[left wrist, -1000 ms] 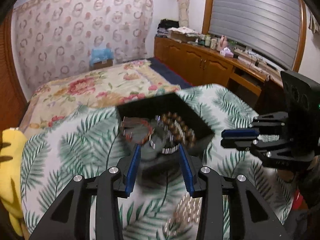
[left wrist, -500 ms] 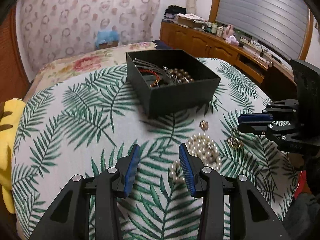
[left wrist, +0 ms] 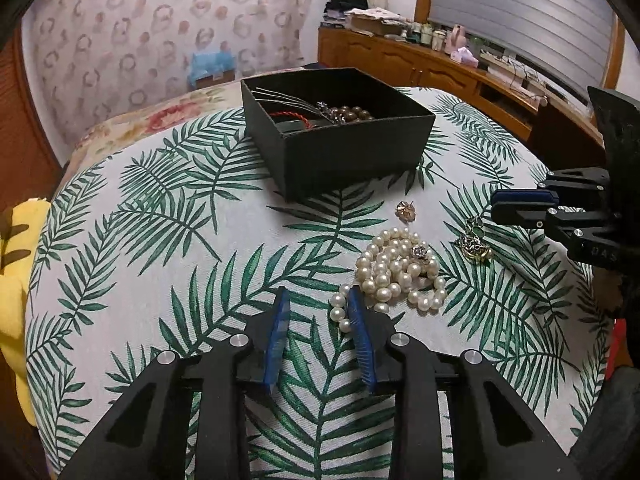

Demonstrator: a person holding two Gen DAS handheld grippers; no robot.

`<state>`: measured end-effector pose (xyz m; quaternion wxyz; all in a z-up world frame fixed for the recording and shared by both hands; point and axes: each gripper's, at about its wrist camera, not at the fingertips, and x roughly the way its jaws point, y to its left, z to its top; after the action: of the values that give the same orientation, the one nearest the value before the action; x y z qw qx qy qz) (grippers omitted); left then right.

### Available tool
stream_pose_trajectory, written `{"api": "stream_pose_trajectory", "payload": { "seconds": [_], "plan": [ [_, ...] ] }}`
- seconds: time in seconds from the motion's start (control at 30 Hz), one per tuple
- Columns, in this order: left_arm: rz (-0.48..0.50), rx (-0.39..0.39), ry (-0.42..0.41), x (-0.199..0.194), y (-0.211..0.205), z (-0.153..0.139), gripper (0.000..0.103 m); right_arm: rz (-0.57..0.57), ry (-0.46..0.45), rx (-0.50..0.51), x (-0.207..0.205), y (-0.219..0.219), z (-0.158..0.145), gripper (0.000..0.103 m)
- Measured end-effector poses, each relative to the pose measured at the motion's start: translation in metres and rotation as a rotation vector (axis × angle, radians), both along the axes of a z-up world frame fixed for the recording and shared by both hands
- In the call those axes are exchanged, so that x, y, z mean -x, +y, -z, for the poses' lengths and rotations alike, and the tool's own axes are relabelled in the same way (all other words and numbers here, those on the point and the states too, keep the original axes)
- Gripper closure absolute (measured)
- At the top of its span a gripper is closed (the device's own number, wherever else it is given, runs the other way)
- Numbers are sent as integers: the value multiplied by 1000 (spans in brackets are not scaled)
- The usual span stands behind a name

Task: Organize jewelry
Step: 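Grasp the pearl strand with the left tool while the right tool grasps the green-stone ring, then lift the pearl strand with the left tool while the right tool carries the ring to the box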

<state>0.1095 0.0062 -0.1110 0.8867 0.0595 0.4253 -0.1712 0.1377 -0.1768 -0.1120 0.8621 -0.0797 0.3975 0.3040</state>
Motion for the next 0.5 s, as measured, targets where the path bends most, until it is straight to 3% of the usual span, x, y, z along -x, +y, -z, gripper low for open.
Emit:
{"api": "stream_pose_trajectory", "payload": {
  "seconds": [0.07, 0.13, 0.33, 0.37, 0.4, 0.5],
  "plan": [
    [24, 9, -1, 1, -4, 0, 96, -2, 12, -8, -2, 0, 2, 87],
    [14, -9, -36, 5, -8, -2, 96, -5, 14, -6, -3, 2, 4, 87],
    [-19, 46, -98, 13, -1, -23, 96, -6, 16, -14, 1, 8, 5, 86],
    [-31, 57, -114, 16, 2, -28, 96, -3, 16, -15, 1, 8, 4, 74],
    [-41, 66, -126, 18, 4, -32, 96, -1, 18, -19, 1, 8, 4, 70],
    [-66, 102, -157, 25, 12, -43, 96, 19, -2, 1, -2, 13, 2, 68]
  ]
}}
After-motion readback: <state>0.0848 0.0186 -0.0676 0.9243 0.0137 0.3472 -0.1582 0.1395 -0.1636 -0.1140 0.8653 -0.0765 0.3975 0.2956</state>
